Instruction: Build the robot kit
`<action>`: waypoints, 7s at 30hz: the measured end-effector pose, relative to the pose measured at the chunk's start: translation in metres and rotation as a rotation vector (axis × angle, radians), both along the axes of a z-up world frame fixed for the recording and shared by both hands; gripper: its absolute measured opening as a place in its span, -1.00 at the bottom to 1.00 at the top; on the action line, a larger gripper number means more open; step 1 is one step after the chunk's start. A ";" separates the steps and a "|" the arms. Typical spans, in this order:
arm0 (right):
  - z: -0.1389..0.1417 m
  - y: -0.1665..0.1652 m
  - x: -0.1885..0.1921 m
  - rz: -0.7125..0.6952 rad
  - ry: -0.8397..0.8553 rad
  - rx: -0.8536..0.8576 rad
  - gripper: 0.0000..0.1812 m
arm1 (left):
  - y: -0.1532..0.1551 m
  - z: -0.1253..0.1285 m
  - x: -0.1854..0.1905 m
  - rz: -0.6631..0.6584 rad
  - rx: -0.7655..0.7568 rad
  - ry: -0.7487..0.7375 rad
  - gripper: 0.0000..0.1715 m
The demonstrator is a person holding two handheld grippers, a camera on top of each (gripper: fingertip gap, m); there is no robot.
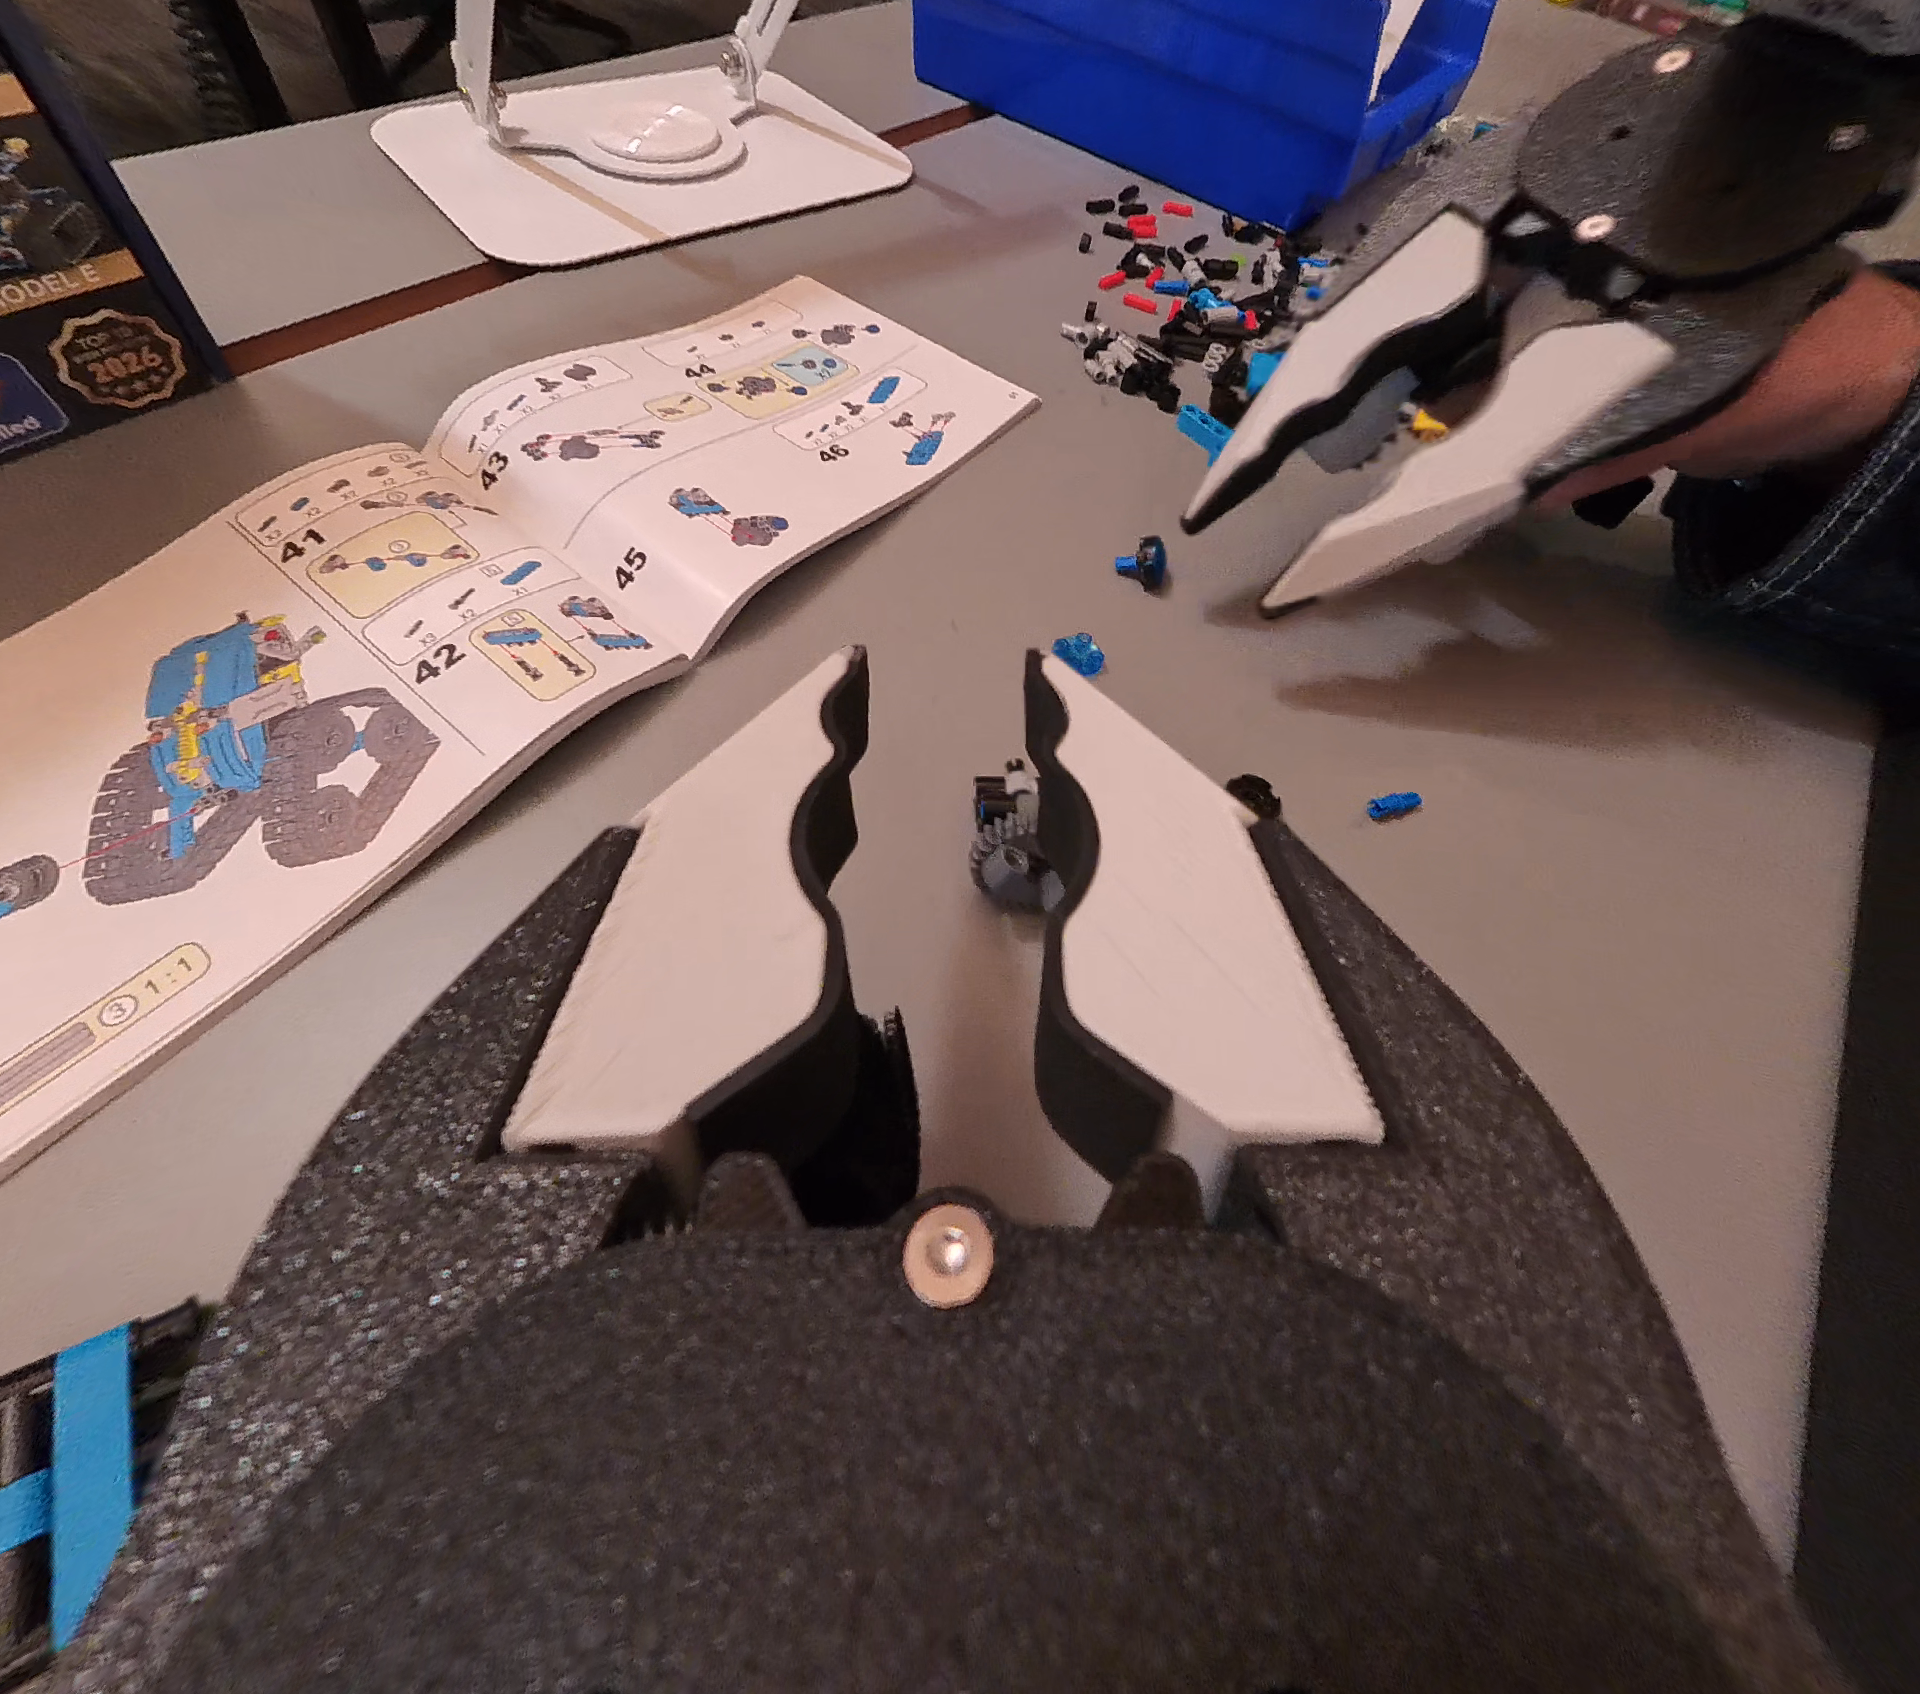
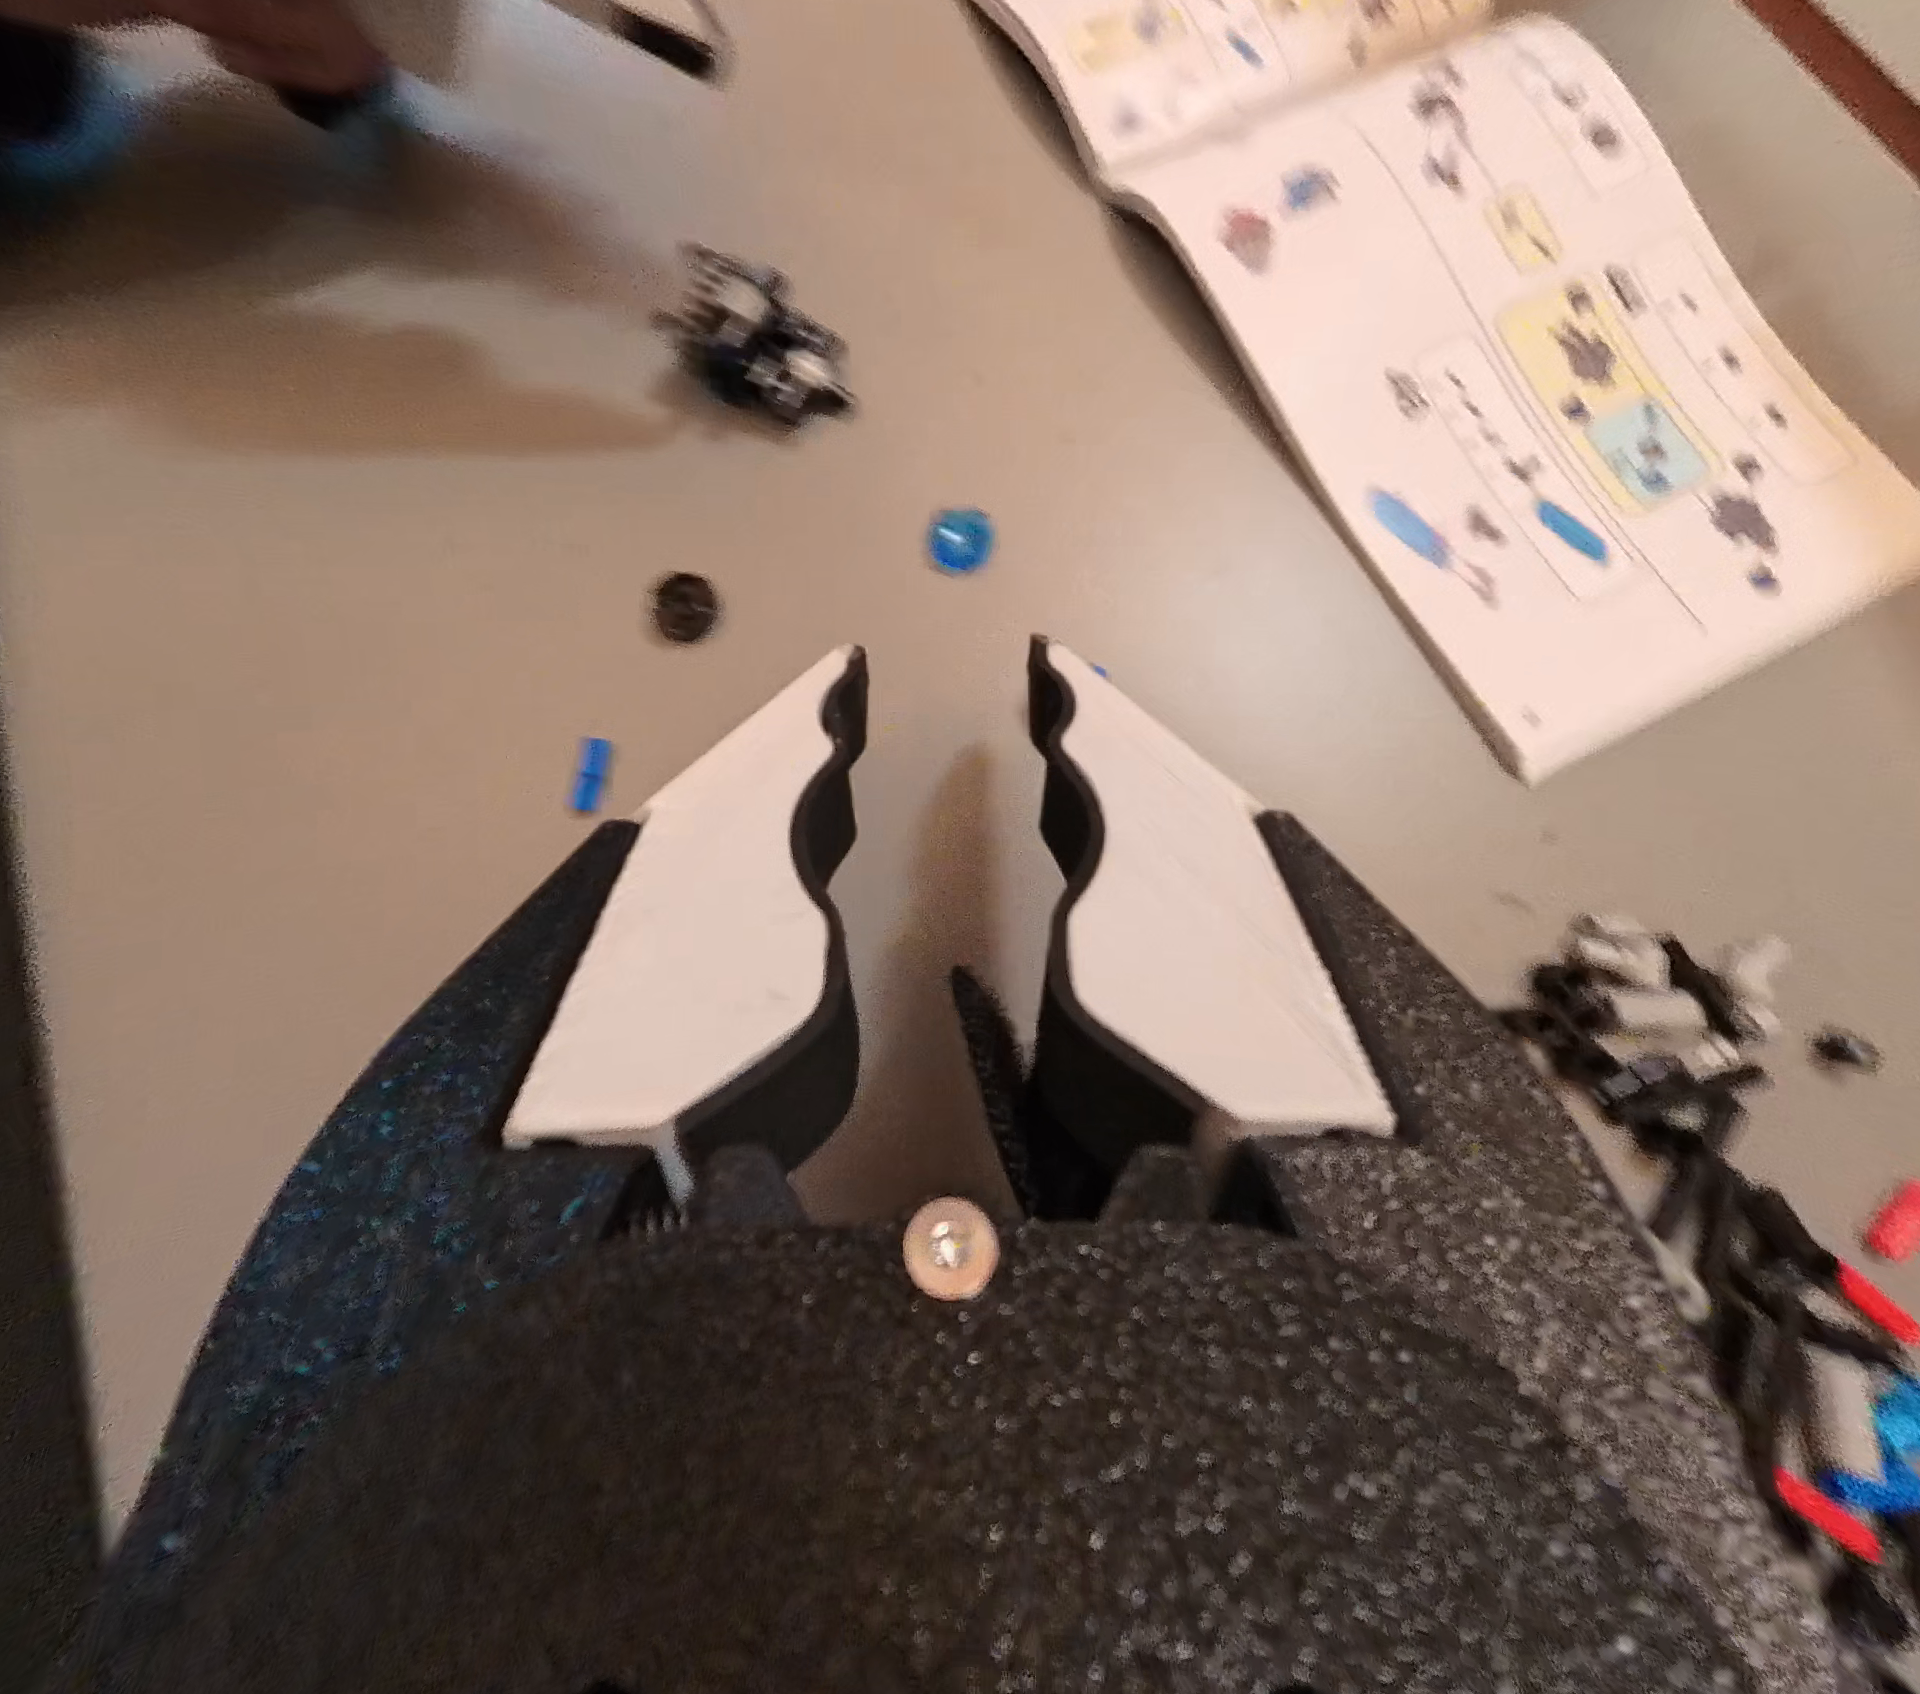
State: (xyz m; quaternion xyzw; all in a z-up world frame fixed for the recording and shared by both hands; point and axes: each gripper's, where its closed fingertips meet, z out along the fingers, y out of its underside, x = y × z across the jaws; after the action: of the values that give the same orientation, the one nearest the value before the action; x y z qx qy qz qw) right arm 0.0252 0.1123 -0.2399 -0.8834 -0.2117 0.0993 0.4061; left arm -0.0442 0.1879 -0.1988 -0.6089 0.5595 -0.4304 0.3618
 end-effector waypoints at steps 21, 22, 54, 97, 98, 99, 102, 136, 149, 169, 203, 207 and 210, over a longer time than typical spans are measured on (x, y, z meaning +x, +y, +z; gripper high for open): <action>0.053 0.000 -0.070 0.233 0.129 0.288 -0.83 | -0.060 0.043 -0.008 -0.287 -0.565 -0.169 -0.65; 0.083 -0.002 -0.074 0.248 0.179 0.434 -0.83 | -0.061 0.061 -0.012 -0.333 -0.717 -0.256 -0.65; 0.080 0.017 -0.036 0.099 0.175 0.367 -0.61 | -0.054 0.080 -0.023 -0.361 -0.705 -0.366 -0.85; -0.019 -0.016 -0.040 0.173 -0.182 -0.026 -0.77 | -0.044 0.048 -0.016 -0.240 -0.575 -0.211 -0.85; -0.020 -0.019 -0.041 0.178 -0.158 -0.041 -0.77 | -0.044 0.048 -0.016 -0.242 -0.574 -0.211 -0.85; -0.021 -0.019 -0.039 0.173 -0.152 -0.050 -0.76 | -0.044 0.048 -0.017 -0.243 -0.576 -0.210 -0.85; -0.022 -0.021 -0.038 0.176 -0.144 -0.059 -0.77 | -0.044 0.048 -0.017 -0.245 -0.581 -0.210 -0.85; -0.009 -0.012 -0.057 0.183 -0.028 -0.013 -0.78 | -0.045 0.047 -0.016 -0.241 -0.584 -0.199 -0.85; -0.028 -0.004 -0.068 0.182 0.002 -0.061 -0.76 | -0.048 0.038 -0.015 -0.237 -0.587 -0.152 -0.86; 0.107 0.005 -0.092 0.136 -0.215 0.631 -0.84 | -0.077 0.069 -0.022 -0.456 -0.840 -0.270 -0.86; 0.143 -0.014 -0.105 0.276 0.466 0.642 -0.95 | -0.089 0.100 -0.027 -0.641 -1.240 -0.419 -0.87; 0.136 -0.013 -0.105 0.292 0.621 0.492 -0.96 | -0.087 0.095 -0.026 -0.595 -1.094 -0.397 -0.86; 0.131 -0.018 -0.105 0.342 0.760 0.347 -0.95 | -0.092 0.092 -0.027 -0.598 -0.995 -0.364 -0.87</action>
State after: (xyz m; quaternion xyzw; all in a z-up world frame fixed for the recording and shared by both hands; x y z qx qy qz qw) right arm -0.0799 0.0944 -0.1092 -0.6555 -0.2041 0.4454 0.5748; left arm -0.0715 0.0956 -0.1072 -0.4380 0.3671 -0.8205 -0.0131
